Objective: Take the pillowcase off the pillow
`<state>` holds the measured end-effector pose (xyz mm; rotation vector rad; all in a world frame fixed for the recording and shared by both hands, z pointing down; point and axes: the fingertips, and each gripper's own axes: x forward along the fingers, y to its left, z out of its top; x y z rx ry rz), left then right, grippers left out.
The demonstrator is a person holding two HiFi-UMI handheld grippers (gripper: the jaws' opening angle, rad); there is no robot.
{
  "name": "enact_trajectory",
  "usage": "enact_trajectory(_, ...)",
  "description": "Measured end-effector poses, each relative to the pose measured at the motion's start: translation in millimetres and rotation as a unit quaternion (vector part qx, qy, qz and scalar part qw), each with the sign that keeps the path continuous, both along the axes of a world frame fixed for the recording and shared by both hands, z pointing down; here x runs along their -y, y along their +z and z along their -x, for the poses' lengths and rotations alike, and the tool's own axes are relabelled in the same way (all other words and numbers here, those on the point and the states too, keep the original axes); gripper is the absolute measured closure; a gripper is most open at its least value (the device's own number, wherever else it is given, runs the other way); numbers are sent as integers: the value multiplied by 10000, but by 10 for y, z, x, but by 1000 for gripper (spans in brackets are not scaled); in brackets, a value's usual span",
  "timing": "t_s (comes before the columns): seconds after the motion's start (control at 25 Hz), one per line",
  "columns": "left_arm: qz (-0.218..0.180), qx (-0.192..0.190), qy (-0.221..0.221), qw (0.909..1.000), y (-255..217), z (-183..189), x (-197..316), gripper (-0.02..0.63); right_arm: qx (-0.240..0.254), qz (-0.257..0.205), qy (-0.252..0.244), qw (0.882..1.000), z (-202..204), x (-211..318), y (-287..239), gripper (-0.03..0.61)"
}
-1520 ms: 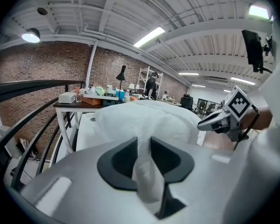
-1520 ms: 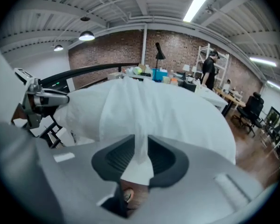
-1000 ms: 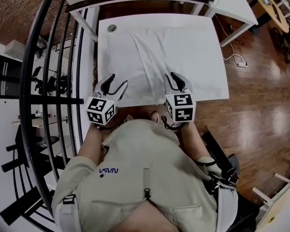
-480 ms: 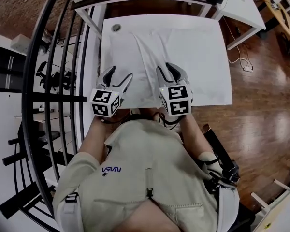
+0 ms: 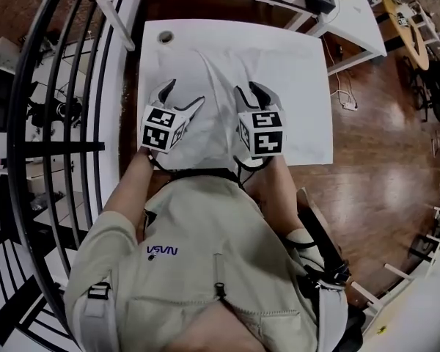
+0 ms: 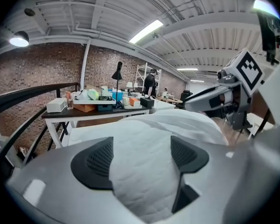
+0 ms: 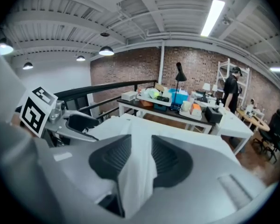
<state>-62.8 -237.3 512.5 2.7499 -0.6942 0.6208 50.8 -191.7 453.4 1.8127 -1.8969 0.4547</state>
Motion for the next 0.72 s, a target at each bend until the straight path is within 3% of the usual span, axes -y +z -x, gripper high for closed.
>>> enact_trajectory(0.08,139,93,23,9999,85,-46,10,232,-11,173,-126,9998,-1,131,89,442)
enact_trajectory(0.2,345,213,-64,9992,213,-70,33,229,-36,606,-412,9973,77,306,338,391)
enact_trajectory(0.32,450,384,-128,9982,334,-81,28,245,-359,1087,-788,9903,167,381,602,362)
enact_trajectory(0.4,355,557,-35,9978,365,-110,-29,321,-671,1186,-923,9864,153,391,688,376)
enact_trajectory(0.48,91,659,23,9978,291,-130,-113,436,-912,1118,-889,9855,79,392,685,522)
enact_trajectory(0.52,-76,665,-1,9978,226,-122,-146,497,-961,1062,-845,9861,34,395,659,560)
enact_trajectory(0.6,-423,583,-167,9973,74,-58,-163,597,-946,910,-710,9888,-76,404,558,565)
enact_trajectory(0.72,-677,273,-388,9966,-119,84,-196,600,-909,642,-261,9935,-414,379,364,568)
